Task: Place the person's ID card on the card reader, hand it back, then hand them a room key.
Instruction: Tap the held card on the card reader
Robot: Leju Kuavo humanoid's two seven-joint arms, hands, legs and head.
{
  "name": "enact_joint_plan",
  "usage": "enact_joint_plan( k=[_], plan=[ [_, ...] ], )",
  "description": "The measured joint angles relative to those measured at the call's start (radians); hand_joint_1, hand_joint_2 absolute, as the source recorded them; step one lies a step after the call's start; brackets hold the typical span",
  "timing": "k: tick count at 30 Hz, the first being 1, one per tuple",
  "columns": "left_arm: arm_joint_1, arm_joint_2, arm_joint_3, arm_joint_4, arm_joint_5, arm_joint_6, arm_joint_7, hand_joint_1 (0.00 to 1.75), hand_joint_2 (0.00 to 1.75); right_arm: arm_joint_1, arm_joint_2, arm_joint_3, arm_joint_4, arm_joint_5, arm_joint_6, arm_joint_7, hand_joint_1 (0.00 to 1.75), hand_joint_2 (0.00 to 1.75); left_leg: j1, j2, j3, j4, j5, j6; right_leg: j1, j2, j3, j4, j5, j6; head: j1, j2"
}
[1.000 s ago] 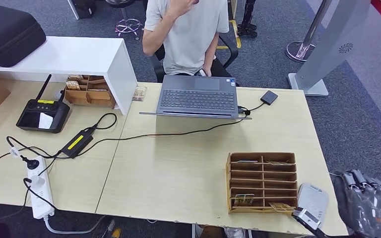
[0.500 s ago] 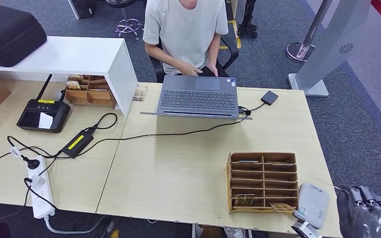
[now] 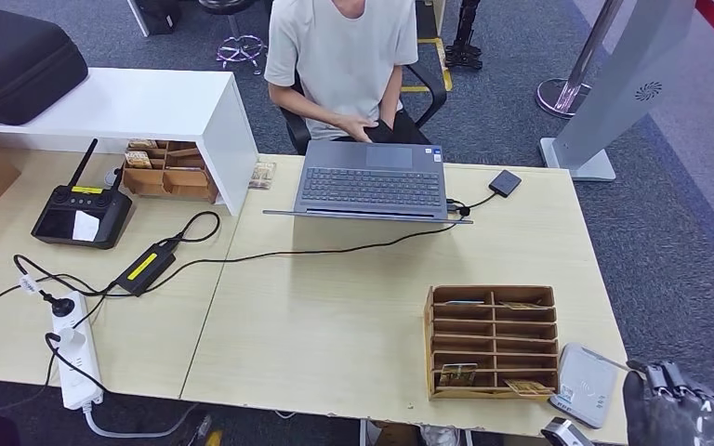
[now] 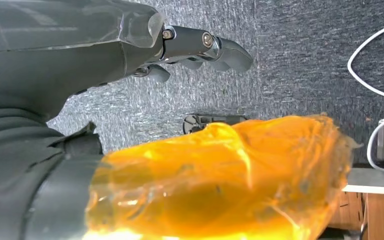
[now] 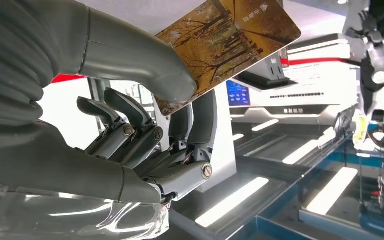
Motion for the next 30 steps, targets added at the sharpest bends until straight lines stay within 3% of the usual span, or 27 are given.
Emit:
enact_joint_plan(
  k=[11,30],
  plan=[
    [0.000,0.000,0.000,0.000,-0.009,-0.008,0.002,0.00,0.00,-0.034,0.032,-0.060,0.131,0.039,0.000,-0.007,1.75,1.75,0.000,0.000,0.000,0.000,0.000,0.000,0.000,0.000,0.000,0.000,0.000,0.000,0.000,0.000],
    [-0.001,0.000,0.000,0.000,-0.022,-0.014,0.008,0.00,0.00,-0.050,0.046,-0.065,0.247,0.062,0.000,0.041,1.75,1.75,0.000,0.000,0.000,0.000,0.000,0.000,0.000,0.000,0.000,0.000,0.000,0.000,0.000,0.000]
  ],
)
